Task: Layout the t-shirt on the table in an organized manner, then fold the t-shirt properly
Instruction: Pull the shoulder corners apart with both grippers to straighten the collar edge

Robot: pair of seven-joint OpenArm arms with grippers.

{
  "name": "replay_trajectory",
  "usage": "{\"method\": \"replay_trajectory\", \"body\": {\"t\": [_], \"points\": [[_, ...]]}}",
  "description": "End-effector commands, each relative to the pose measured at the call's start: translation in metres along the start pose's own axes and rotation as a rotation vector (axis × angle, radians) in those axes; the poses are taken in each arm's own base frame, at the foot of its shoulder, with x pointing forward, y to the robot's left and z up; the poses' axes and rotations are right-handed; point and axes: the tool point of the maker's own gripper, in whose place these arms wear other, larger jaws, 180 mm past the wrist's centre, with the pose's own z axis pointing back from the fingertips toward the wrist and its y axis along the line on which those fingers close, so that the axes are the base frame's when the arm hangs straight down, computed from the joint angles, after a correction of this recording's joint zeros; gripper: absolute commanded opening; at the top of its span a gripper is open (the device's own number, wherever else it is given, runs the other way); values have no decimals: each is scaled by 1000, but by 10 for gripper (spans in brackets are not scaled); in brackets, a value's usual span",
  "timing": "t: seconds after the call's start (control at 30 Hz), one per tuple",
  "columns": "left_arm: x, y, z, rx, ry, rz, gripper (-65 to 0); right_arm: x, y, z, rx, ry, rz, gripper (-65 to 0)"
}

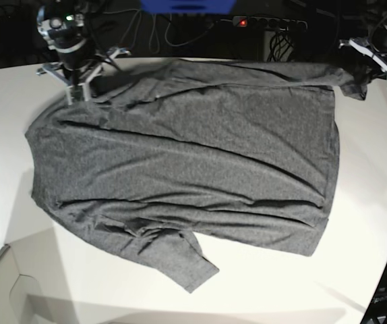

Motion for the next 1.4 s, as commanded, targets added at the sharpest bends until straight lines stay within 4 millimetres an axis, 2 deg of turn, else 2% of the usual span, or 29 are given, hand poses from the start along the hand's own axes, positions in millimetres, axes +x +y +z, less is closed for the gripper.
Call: {"method": "replay_trajectory", "body": {"t": [0.0, 0.13, 0.2, 0.27, 0.4, 0.47, 0.73, 0.93, 1.0, 1.13, 1.27, 1.37], "points": [[7, -1, 5, -5, -24, -14, -649, 9, -7, 3, -22, -35, -7, -650], [3, -1, 5, -6, -14, -11, -649, 12, -38, 6, -107, -54, -30, -650], [2, -1, 4, -4, -10, -14, -649, 10, -42, 6, -117, -47, -34, -650], [1, -3, 0, -13, -5, -11, -649, 9, -40, 6, -111, -46, -32, -650], [-16, -16, -16, -58, 69, -44, -649, 8, -23, 5, -20, -42, 19, -650], [-22, -21, -21, -64, 94, -74, -649, 7, -21, 5, -5, -35, 30, -650], [-20, -21, -21, -58, 93, -88, -649, 5, -17, 5, 5, -30, 31, -650], [-21, -23, -22, -63, 94, -89, -649, 3, 5, 4, 65, -12, 49, -650], [-21, -23, -22, -63, 94, -89, -649, 1, 15, 3, 92, 8, 58, -615], [-20, -22, -22, -61, 92, -89, -649, -4, 30, 2, 133, 55, 75, -477], [-20, -23, -22, -63, 93, -89, -649, -6, 34, 1, 143, 65, 78, -365], [-19, -23, -22, -63, 91, -89, -649, -6, 34, 1, 142, 66, 77, -317]]}}
